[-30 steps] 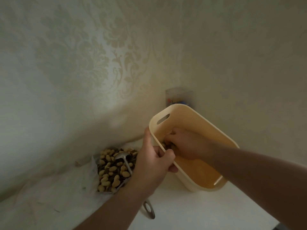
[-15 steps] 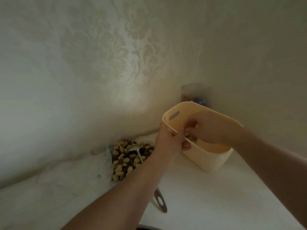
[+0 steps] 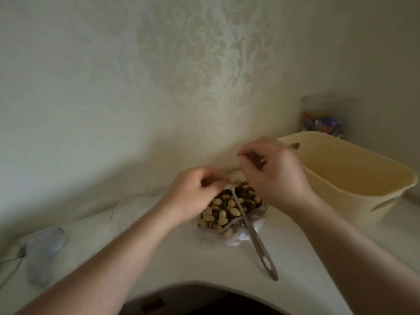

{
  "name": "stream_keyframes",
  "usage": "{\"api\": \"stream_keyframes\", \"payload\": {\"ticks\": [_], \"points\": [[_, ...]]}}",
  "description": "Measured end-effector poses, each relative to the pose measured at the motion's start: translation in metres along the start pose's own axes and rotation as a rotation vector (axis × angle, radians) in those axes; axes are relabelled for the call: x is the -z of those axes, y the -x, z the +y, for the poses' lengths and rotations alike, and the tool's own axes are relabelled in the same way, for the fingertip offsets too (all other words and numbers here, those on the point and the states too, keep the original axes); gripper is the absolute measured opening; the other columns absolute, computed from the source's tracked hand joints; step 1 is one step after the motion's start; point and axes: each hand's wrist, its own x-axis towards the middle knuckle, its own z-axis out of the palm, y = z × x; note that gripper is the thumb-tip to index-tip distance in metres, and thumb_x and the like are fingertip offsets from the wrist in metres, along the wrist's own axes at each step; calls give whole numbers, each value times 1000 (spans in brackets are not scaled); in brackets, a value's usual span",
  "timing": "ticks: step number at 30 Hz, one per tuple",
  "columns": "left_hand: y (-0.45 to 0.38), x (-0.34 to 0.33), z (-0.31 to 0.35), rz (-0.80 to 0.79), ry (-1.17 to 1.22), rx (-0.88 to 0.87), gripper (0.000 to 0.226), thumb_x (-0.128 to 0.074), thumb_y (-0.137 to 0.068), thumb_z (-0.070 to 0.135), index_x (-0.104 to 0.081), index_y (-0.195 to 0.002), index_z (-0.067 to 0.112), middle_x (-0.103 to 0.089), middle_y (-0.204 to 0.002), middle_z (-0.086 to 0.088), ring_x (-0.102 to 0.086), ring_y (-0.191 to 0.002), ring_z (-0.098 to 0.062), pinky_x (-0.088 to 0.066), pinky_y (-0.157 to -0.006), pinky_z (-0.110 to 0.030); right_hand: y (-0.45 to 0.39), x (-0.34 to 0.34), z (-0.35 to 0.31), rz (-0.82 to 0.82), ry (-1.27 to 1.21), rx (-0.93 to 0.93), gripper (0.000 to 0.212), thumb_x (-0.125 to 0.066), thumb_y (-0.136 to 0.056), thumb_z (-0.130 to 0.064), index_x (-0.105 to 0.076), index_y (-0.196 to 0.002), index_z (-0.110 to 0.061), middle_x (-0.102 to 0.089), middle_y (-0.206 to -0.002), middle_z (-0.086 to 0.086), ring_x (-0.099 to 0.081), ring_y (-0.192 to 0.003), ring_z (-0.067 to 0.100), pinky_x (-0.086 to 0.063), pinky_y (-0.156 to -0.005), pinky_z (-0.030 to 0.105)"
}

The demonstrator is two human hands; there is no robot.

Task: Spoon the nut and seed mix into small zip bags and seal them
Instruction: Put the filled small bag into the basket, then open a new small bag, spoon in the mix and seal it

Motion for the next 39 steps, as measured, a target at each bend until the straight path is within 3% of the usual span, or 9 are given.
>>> {"api": "stream_keyframes", "payload": {"ticks": [5, 11, 16, 20, 22, 27, 31, 36, 39], "points": [[26, 30, -39, -209, -510, 141, 42, -70, -84, 66, -52, -108, 37, -57, -94, 13, -55, -80, -3, -45, -63, -29, 22, -42, 36, -93, 3, -255, 9, -68, -97, -19, -76, -97, -24, -65, -88, -14, -60, -80, 4, -54, -73, 27], [17, 33, -56, -75, -387, 113, 20, -73, -89, 38, -62, -107, 41, -72, -86, 17, -66, -77, 2, -57, -75, -30, 32, -35, 53, -27, -120, -426, 16, -66, -98, -24, -72, -89, -35, -66, -79, -14, -62, -73, 8, -55, -63, 28], [-14, 50, -77, 97, -401, 90, 14, -63, -99, 39, -75, -106, 36, -73, -99, 18, -67, -92, -4, -50, -77, -22, 40, -43, 46, -91, -53, -316, 12, -69, -97, -19, -76, -95, -29, -67, -84, -15, -61, -79, 4, -51, -66, 20], [-28, 36, -107, 77, -614, 51, 45, -56, -98, 24, -61, -141, 32, -69, -132, 3, -65, -121, -23, -54, -98, -35, 43, -49, 41, -145, -29, -183, 12, -68, -95, -17, -76, -94, -26, -68, -85, -14, -62, -79, 5, -55, -69, 28], [-30, 29, -113, 125, -653, 45, 52, -54, -97, 25, -53, -149, 33, -70, -131, 1, -65, -121, -27, -57, -95, -40, 45, -50, 40, -151, -13, -138, 11, -68, -95, -16, -76, -93, -24, -66, -82, -13, -62, -77, 7, -55, -68, 34], [-34, 21, -119, 200, -735, 61, 49, -55, -95, 40, -51, -144, 36, -74, -106, 6, -71, -102, -24, -59, -80, -38, 46, -53, 37, -140, -19, -103, 11, -68, -94, -15, -76, -93, -22, -66, -81, -13, -62, -78, 8, -55, -69, 36], [-34, 18, -120, 411, -893, -118, 48, -63, -94, 39, -51, -140, 32, -69, -73, 7, -66, -60, -23, -50, -54, -29, 46, -54, 35, -122, -13, -92, 12, -68, -94, -15, -76, -91, -23, -65, -79, -16, -61, -77, 7, -54, -67, 34], [-40, 20, -111, 315, -1005, 20, 24, -52, -101, 37, -68, -119, 31, -71, -104, 5, -70, -93, -25, -39, -65, -28, 47, -54, 33, -131, 4, -92, 13, -69, -94, -12, -76, -91, -23, -67, -81, -15, -63, -78, 8, -56, -68, 36], [-38, 33, -98, 485, -845, -112, 8, -66, -92, 31, -73, -94, 28, -60, -98, 5, -63, -92, -26, -43, -61, -30, 46, -53, 34, -125, 0, -113, 14, -70, -94, -13, -76, -91, -25, -67, -82, -16, -63, -79, 7, -56, -69, 36]]}}
